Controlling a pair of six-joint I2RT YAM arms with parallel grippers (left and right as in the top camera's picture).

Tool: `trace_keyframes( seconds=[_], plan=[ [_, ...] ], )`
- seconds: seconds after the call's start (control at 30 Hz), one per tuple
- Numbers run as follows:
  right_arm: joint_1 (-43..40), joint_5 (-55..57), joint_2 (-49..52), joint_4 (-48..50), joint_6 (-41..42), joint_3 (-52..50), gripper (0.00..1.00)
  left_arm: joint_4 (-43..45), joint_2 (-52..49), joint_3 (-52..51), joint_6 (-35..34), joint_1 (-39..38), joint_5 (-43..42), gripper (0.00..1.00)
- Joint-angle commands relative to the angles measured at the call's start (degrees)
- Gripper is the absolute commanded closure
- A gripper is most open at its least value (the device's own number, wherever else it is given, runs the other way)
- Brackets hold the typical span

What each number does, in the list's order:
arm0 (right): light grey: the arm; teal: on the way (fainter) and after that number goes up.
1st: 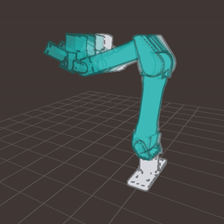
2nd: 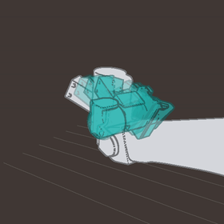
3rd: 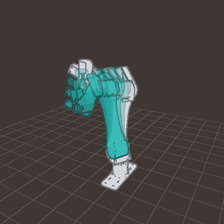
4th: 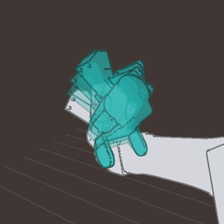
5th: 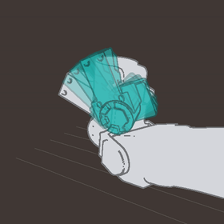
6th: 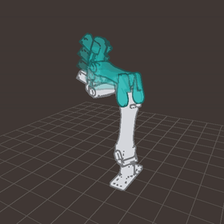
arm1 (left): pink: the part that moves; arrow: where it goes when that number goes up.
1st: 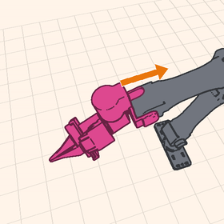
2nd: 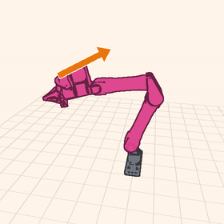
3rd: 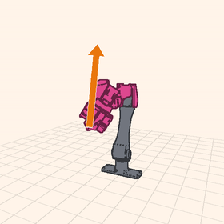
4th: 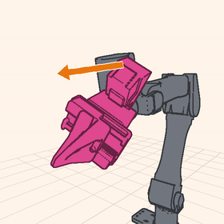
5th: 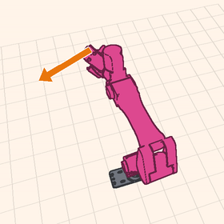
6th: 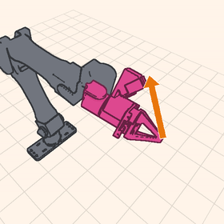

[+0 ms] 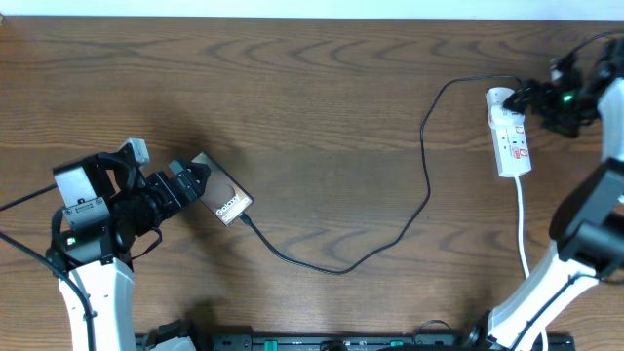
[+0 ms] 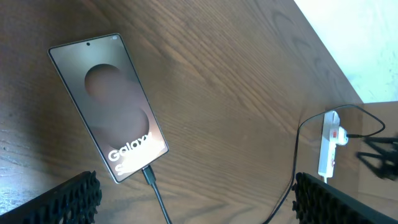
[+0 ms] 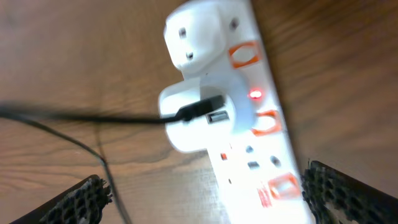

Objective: Plug charger to phone and switch on socket
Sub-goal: 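Lift the right gripper up and away from the power strip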

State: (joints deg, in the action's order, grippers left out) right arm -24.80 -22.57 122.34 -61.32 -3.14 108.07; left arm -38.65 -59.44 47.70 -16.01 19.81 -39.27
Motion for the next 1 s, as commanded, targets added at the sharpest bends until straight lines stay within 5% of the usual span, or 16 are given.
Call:
trace_keyframes(
  seconds=[0.0,0.43,0.97],
  plan=[
    [-0.59,2.93,-11.06,-1.79,2.75,3.52,0.01,0.31,-0.09,-0.44,1.42,0.09,-0.13,0.02],
    [0.57,8.94,-35.85,-16.17,9.57,3.58,0.01,0.09,-0.09,-0.44,1.38,0.09,-0.15,0.02],
    [0.50,8.94,-39.74,-20.39,9.53,3.58,0.01,0.09,-0.09,-0.44,1.40,0.09,-0.15,0.02]
  ],
)
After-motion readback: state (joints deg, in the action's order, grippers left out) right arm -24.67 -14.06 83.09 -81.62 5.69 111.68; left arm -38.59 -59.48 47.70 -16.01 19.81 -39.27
